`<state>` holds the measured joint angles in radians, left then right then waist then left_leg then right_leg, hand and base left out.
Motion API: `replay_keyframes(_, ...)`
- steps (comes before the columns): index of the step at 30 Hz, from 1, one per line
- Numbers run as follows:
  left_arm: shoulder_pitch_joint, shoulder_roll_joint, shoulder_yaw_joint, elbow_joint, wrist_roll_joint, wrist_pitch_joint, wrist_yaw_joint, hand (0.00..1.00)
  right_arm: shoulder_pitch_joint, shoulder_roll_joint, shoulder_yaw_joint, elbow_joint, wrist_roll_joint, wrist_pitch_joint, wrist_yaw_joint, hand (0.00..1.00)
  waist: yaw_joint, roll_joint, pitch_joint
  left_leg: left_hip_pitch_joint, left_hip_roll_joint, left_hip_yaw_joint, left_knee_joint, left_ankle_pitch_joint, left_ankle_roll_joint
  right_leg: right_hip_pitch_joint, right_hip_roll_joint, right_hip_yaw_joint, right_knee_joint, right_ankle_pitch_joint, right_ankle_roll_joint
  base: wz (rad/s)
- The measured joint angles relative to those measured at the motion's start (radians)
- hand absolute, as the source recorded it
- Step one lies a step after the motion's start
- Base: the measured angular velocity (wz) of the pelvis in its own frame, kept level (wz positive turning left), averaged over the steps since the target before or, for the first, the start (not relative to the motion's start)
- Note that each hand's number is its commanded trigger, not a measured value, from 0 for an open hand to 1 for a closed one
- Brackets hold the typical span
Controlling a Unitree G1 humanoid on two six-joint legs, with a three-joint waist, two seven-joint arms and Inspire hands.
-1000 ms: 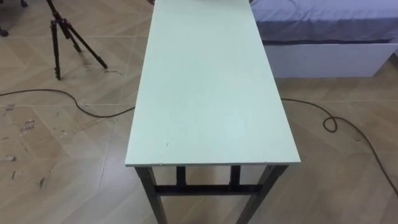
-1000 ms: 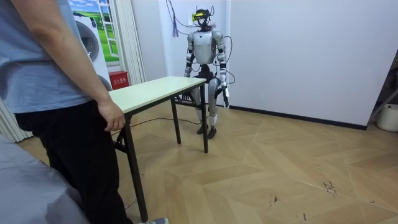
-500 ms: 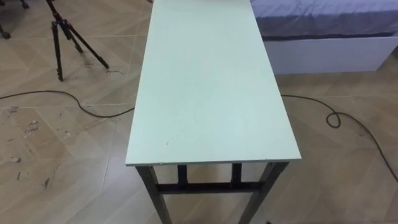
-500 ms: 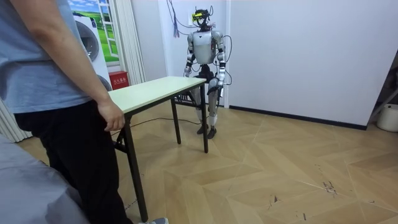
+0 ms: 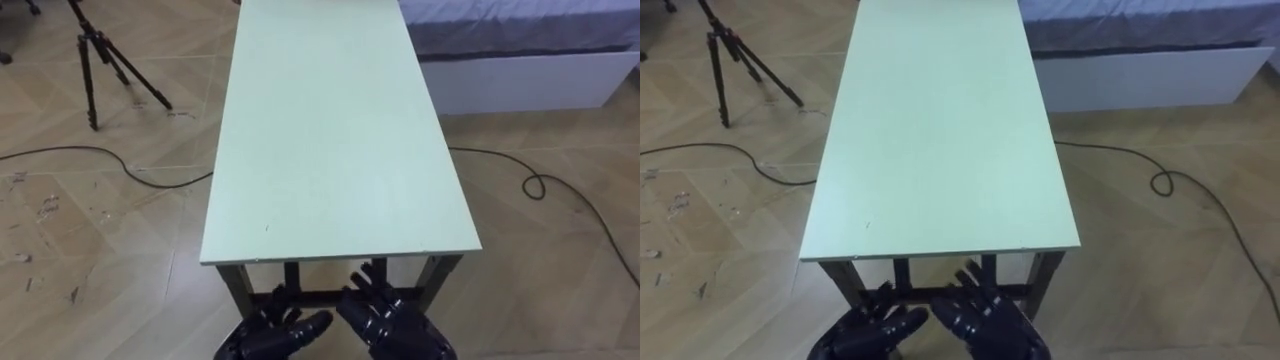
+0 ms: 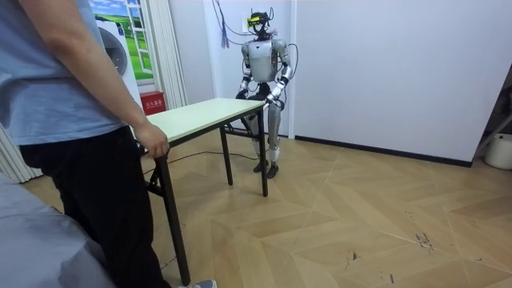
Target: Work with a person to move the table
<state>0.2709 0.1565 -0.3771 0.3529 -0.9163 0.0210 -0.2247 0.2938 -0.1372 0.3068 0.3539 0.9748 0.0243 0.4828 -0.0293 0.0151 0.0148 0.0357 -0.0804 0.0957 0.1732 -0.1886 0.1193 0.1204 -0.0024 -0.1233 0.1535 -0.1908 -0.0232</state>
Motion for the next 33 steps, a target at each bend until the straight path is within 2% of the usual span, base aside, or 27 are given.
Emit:
replay_keyframes(2,-0.007,0.002,-0.010,-0.020,-0.013,0.001,-0.010,0.00,-0.014,-0.012,0.019,-0.017,0.009,-0.001,0.001,0.00,0.000,0.000,0.0000,-0.004,0.000,-0.002,0.008,0.000,0.000,0.001,-0.001,-0.010,0.000,0.000,0.000,0.05)
replay_keyframes(5,-0.016,0.011,-0.010,-0.056,-0.015,0.013,-0.011,0.00,-0.043,-0.019,0.024,-0.021,0.009,0.001,-0.002,0.00,0.000,0.000,0.0001,-0.005,0.001,-0.001,0.014,0.000,0.000,0.001,0.000,0.002,0.000,0.000,0.000,0.00)
replay_keyframes(10,-0.021,0.027,-0.010,-0.155,-0.015,0.026,-0.010,0.00,-0.078,-0.035,0.025,-0.028,0.012,0.030,-0.030,0.00,-0.003,-0.004,0.0024,-0.005,0.000,-0.001,0.013,0.000,0.000,0.001,0.000,0.008,0.000,0.000,0.000,0.00)
replay_keyframes(13,-0.030,0.037,-0.009,-0.155,-0.018,0.029,-0.010,0.00,-0.080,-0.040,0.028,-0.050,0.011,0.040,-0.063,0.00,-0.002,-0.011,0.0066,-0.007,0.000,-0.002,0.015,0.000,0.000,0.001,0.000,0.007,-0.001,0.000,0.000,0.00)
replay_keyframes(20,-0.085,0.058,0.002,-0.123,-0.051,0.076,0.003,0.00,-0.101,-0.054,0.030,-0.053,0.065,0.057,-0.130,0.00,0.003,-0.011,0.0071,-0.006,0.000,-0.002,0.019,0.000,0.000,0.005,-0.002,-0.010,0.000,0.000,0.000,0.00)
replay_keyframes(23,-0.092,0.058,0.025,-0.116,-0.143,0.100,0.017,0.00,-0.108,-0.061,0.030,-0.053,0.168,0.076,-0.151,0.00,0.009,-0.011,0.0073,-0.006,0.000,-0.002,0.018,0.000,0.000,0.003,-0.002,-0.016,-0.001,0.000,0.000,0.00)
replay_keyframes(28,-0.150,0.050,0.104,-0.008,-0.277,0.104,0.067,0.00,-0.115,-0.062,0.024,-0.048,0.246,0.078,-0.192,0.00,0.015,-0.006,0.0104,0.007,0.000,-0.001,0.014,0.000,0.000,0.008,-0.001,-0.013,-0.002,0.000,0.000,0.00)
replay_keyframes(33,-0.166,0.045,0.133,0.040,-0.365,0.125,0.083,0.00,-0.120,-0.057,-0.037,-0.040,0.284,0.087,-0.224,0.00,0.013,-0.005,0.0108,0.010,0.000,-0.001,0.011,0.000,0.000,0.009,-0.002,-0.016,-0.002,0.000,0.000,0.00)
